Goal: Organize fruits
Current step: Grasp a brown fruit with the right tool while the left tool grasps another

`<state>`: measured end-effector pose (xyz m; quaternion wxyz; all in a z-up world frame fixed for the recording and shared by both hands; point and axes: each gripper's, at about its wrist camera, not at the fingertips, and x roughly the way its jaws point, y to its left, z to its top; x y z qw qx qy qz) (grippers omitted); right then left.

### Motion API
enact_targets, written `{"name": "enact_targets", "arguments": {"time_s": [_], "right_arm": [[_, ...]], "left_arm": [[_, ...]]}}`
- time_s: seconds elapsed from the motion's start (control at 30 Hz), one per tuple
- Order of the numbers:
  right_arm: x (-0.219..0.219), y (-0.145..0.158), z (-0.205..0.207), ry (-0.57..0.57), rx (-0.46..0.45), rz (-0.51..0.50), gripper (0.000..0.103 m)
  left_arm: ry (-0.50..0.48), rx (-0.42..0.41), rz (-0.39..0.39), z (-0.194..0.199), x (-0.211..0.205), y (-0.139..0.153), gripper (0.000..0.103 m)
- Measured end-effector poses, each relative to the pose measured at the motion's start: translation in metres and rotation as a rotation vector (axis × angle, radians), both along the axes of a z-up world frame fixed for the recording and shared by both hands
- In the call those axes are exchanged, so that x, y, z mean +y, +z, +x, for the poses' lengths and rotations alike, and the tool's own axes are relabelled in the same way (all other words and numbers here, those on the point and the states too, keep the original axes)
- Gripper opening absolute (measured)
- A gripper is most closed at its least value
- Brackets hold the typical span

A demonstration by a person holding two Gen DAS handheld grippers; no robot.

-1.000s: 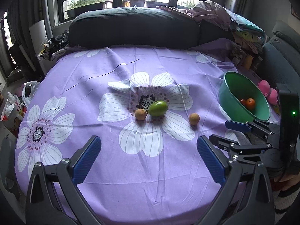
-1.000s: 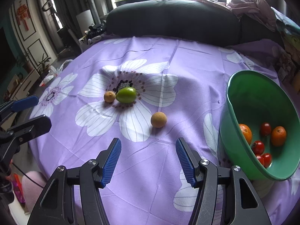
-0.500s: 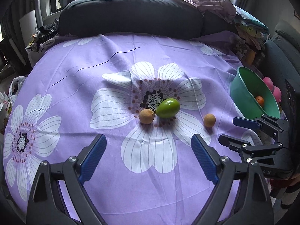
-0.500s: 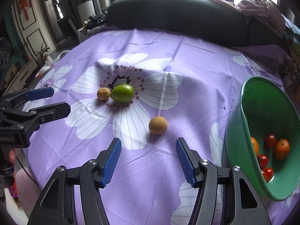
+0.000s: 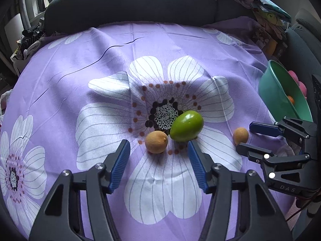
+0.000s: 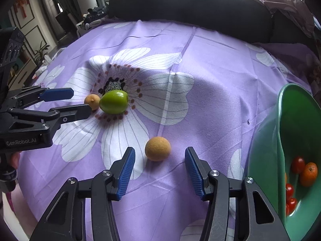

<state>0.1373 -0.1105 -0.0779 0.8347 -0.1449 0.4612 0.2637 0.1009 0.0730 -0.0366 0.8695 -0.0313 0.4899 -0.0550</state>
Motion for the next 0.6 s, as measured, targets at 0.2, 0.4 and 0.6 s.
{"name": "enact_targets", "arguments": {"time_s": [0.2,0.4,0.6], "right_arm": [[0.003,-0.004,0.006,0.017,0.009,-0.009,0.043],[0.007,-0.008,0.010,0.037,0.019,-0.014,0.035],[0.005,-0.009,0.012,0.045,0.038,0.004,0.030]], "left_arm": [[-0.002,0.035,0.007,0.013,-0.003,-0.009,0.042],[-0.011,0.044,0.012,0.017,-0.008,-0.015,0.031],[0.010,0.039,-0.017,0.021,-0.004,-0.015,0.026]]}}
